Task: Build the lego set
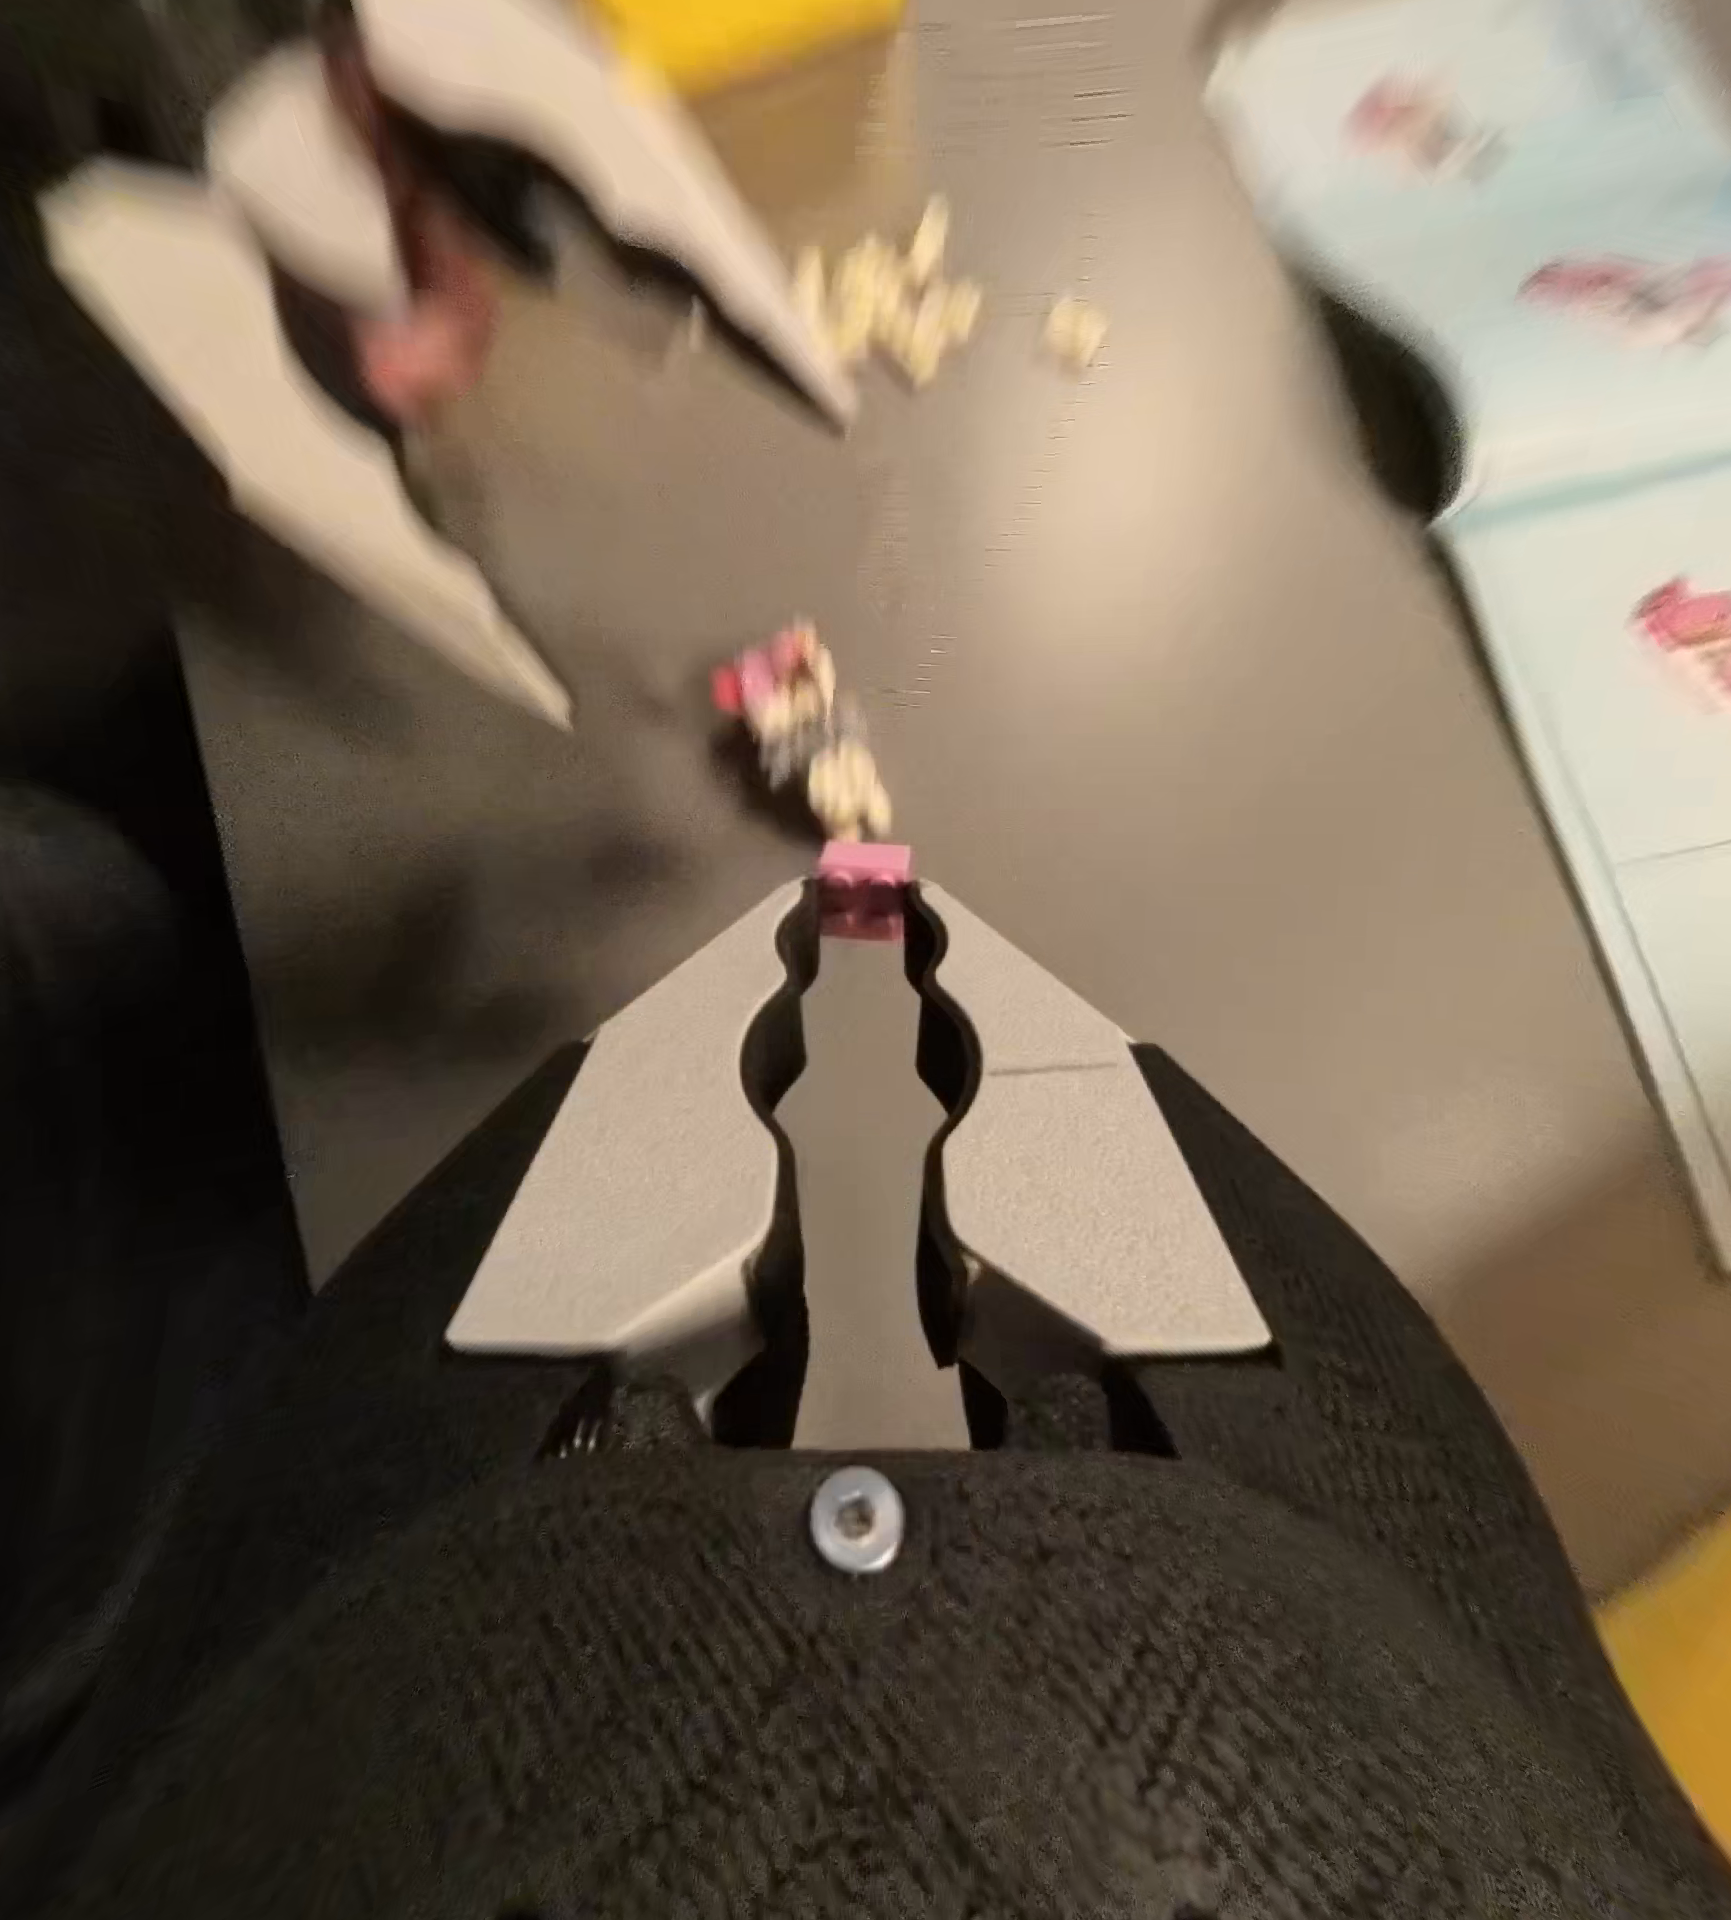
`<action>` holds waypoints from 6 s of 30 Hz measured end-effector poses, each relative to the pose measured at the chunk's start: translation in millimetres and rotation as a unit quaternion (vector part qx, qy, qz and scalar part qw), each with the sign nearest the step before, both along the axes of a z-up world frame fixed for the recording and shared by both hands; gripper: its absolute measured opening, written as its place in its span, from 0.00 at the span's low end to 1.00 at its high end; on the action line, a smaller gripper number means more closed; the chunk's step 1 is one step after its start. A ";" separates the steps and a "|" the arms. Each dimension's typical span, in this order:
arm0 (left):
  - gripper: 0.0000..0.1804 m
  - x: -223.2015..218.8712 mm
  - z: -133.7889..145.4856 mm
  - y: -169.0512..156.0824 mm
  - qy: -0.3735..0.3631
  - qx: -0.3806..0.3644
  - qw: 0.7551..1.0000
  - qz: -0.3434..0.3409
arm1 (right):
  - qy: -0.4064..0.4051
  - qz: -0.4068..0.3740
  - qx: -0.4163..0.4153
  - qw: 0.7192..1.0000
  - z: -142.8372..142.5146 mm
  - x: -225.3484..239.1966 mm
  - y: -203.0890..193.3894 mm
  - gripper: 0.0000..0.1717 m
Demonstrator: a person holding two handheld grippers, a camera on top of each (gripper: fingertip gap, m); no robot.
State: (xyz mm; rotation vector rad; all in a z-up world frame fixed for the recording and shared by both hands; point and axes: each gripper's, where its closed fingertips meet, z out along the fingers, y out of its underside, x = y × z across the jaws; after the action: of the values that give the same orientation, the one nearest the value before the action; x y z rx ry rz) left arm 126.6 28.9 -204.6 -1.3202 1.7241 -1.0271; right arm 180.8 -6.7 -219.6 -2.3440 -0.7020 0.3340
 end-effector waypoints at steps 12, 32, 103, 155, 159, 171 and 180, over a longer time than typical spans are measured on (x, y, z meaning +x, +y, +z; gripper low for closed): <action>0.29 0.9 -61.1 -0.3 0.147 -0.010 0.986 -0.081 | -0.124 0.164 -0.059 0.977 -16.9 -13.6 -4.4 0.08; 0.18 2.5 -61.7 0.3 0.145 -0.006 0.986 -0.080 | -0.109 0.197 -0.019 0.974 2.8 -28.6 7.6 0.08; 0.13 10.8 -48.5 -12.1 0.111 -0.041 0.988 -0.104 | -0.259 0.314 -0.117 0.906 -12.9 -47.0 28.2 0.08; 0.13 17.4 -22.7 29.5 0.056 -0.202 0.978 0.014 | -0.455 0.143 0.380 0.792 -4.1 -46.1 90.9 0.27; 0.13 18.4 -21.7 30.8 0.052 -0.207 0.977 0.020 | -0.449 0.129 0.377 0.800 -2.2 -44.3 92.8 0.21; 0.13 20.1 -24.9 31.7 0.060 -0.211 0.975 0.028 | -0.473 0.145 0.358 0.792 -7.7 -43.0 93.0 0.20; 0.13 20.4 -29.3 29.3 0.071 -0.206 0.976 0.025 | -0.488 0.160 0.350 0.783 -11.5 -41.8 90.7 0.19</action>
State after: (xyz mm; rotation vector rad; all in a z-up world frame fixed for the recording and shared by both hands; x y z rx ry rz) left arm 147.0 58.1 -233.9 -1.7236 1.6236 -1.3391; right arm 139.0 84.0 -231.1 -1.5180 -1.4014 -0.9489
